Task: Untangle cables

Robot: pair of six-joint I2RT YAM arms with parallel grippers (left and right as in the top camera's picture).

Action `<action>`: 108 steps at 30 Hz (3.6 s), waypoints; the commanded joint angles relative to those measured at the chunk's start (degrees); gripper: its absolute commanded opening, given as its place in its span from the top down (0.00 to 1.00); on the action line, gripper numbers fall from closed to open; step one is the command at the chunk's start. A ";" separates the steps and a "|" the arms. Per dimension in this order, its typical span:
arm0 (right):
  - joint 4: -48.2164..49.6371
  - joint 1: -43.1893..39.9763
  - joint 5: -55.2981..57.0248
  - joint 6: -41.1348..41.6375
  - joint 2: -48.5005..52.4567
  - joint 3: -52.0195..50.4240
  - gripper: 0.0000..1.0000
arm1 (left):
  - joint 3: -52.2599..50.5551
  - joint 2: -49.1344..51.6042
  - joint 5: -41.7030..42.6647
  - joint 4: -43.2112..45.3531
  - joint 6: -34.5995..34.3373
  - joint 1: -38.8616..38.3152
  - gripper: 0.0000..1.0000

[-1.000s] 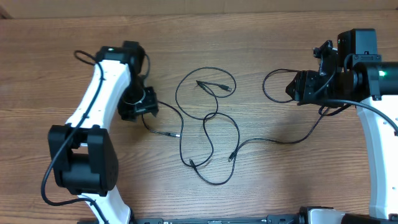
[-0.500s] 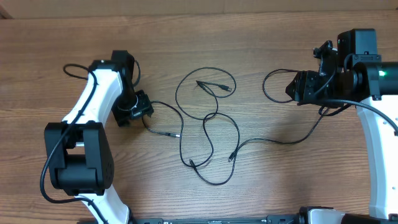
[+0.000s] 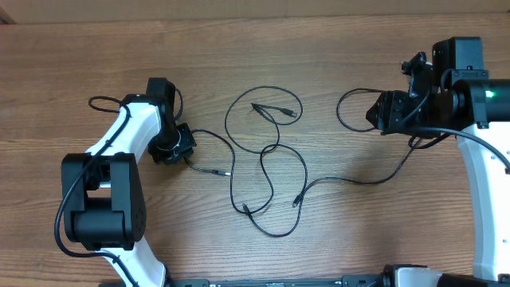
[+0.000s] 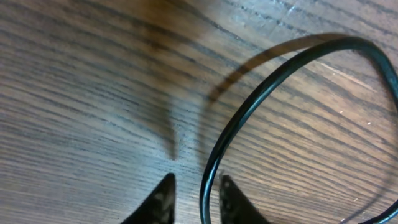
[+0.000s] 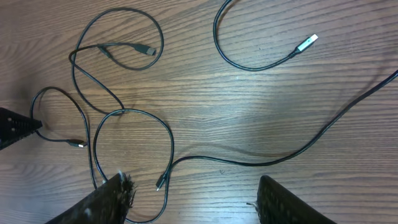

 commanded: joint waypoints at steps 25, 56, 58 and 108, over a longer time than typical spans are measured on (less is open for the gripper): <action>0.20 -0.02 0.63 -0.07 0.13 1.25 0.37 | 4.70 -2.71 -3.65 -5.66 0.07 0.00 0.96; 0.15 -0.02 1.44 -0.04 0.13 1.25 0.37 | 38.71 -22.12 -17.53 -15.13 0.26 32.04 0.96; 0.02 -0.02 1.44 -0.04 0.13 1.25 0.37 | 38.71 -22.12 -17.55 -15.61 0.26 31.78 0.96; -8.02 -11.15 10.36 6.21 -0.35 1.27 0.14 | 36.57 -23.41 -2.67 -40.70 16.81 -8.31 0.52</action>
